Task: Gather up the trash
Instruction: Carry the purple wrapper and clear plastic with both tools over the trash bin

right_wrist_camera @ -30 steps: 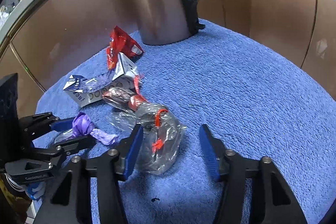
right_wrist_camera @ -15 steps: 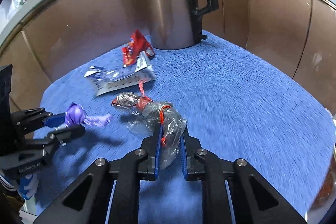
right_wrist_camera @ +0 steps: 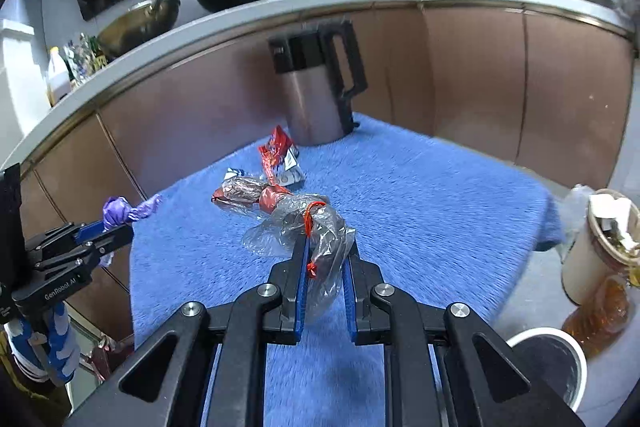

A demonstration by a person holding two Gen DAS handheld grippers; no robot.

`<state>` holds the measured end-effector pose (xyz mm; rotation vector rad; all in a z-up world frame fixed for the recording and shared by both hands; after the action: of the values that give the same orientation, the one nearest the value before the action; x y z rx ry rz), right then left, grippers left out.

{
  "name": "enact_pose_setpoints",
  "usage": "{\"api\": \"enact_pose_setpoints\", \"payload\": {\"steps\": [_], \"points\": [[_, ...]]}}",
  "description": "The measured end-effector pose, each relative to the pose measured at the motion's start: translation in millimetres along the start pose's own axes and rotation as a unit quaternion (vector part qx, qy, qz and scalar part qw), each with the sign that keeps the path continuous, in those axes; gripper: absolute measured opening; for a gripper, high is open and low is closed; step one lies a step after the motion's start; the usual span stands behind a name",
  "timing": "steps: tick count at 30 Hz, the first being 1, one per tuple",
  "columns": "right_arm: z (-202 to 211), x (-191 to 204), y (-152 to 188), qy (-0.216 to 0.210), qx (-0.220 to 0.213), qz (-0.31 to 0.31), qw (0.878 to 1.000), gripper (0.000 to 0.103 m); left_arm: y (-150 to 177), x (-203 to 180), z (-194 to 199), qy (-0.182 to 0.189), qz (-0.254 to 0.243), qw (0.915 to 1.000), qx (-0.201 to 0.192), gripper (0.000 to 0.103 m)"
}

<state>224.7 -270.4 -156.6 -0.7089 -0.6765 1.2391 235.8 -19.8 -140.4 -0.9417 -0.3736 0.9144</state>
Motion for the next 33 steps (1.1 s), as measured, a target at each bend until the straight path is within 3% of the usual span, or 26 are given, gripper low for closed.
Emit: {"api": "enact_pose_setpoints", "payload": {"steps": [4,14,28,33], "points": [[40,-10,10,0.008,-0.023,-0.007,1.000,0.016,3,-20,22,-0.018,-0.021,0.9995,-0.018,0.030],[106,-36,24,0.021,-0.069,-0.034,0.997,0.016,10,-72,50,-0.021,-0.059,0.9974,-0.036,0.030],[133,-84,41,0.034,-0.088,-0.084,0.992,0.016,14,-117,58,-0.015,-0.083,0.9958,-0.035,0.030],[138,-95,44,0.059,-0.098,-0.088,0.989,0.016,12,-128,53,-0.014,-0.093,0.9951,-0.032,0.030]]}}
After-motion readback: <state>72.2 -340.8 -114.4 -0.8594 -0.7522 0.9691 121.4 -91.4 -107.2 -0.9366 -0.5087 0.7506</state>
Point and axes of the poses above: each gripper's, at about its wrist camera, not at the fingertips, and z roughly against the way its jaws point, x to its left, y to its underside, the point moved 2 cm from there along -z, roughly the way its jaws point, and after that the axes turned 15 degrees about y, right-handed, at the moved point
